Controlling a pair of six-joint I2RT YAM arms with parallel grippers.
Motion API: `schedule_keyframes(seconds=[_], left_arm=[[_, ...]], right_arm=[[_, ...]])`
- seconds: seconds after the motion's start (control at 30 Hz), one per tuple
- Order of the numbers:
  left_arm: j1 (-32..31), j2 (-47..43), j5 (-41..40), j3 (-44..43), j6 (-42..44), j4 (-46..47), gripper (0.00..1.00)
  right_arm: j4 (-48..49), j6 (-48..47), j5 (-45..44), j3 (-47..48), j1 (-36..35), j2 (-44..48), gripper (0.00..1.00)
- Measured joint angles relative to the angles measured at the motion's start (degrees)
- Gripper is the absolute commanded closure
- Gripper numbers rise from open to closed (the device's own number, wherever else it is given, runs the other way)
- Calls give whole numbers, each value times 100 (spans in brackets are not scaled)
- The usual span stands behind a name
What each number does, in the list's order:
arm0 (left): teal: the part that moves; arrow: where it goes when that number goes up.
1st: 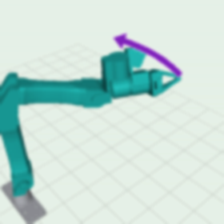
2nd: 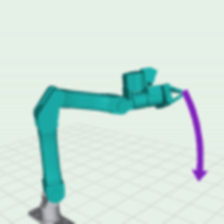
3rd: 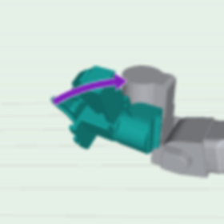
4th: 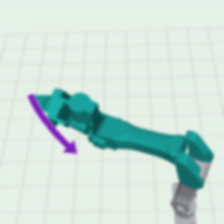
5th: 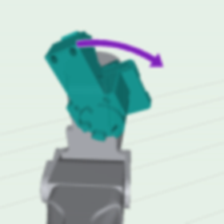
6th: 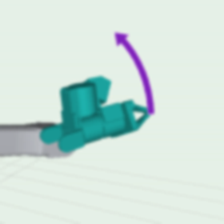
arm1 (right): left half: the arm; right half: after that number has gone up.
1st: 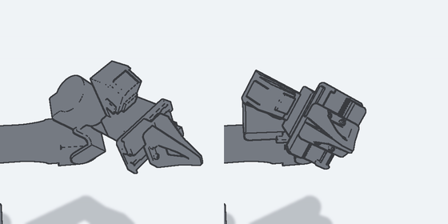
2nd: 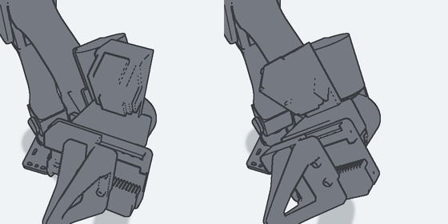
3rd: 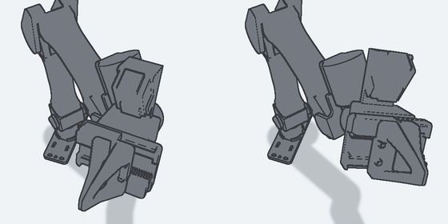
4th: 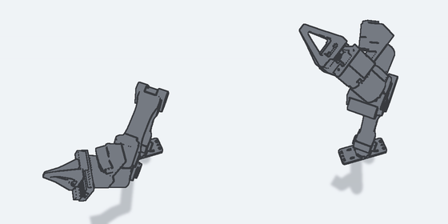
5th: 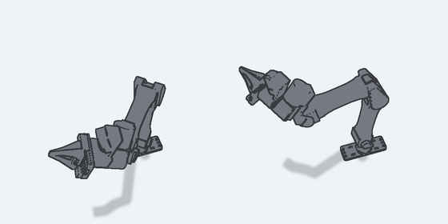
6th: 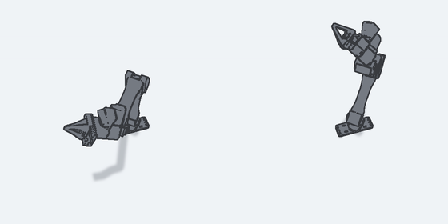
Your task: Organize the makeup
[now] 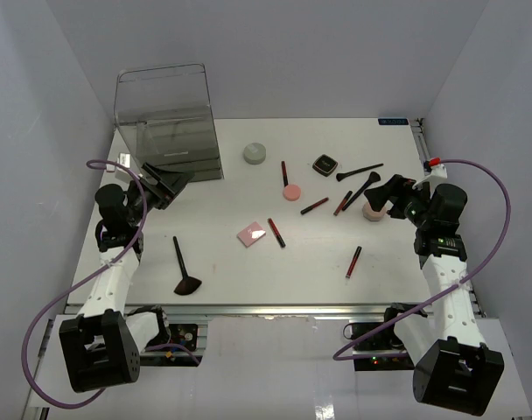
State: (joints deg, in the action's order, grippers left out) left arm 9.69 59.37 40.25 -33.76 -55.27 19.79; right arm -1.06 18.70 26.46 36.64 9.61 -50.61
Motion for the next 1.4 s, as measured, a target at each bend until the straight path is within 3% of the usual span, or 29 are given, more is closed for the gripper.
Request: schedule_keyframes(seconds=[0.17, 0.67, 0.83, 1.1, 1.4], left_arm=[[0, 2, 11, 115, 58, 11, 2], [0, 398, -369, 116, -21, 29, 3], [0, 917, -597, 168, -329, 613, 14], [0, 1966, -991, 8, -612, 1351, 49], [0, 3077, -1133, -673, -823, 1882, 53]], right_arm=[[70, -104, 156, -30, 0, 11, 10], [202, -2640, 3014, -485, -2, 402, 10], [107, -2957, 3491, -485, -4, 392, 10], [96, -3167, 3839, -485, -4, 380, 8], [96, -3264, 3982, -485, -4, 378, 9]])
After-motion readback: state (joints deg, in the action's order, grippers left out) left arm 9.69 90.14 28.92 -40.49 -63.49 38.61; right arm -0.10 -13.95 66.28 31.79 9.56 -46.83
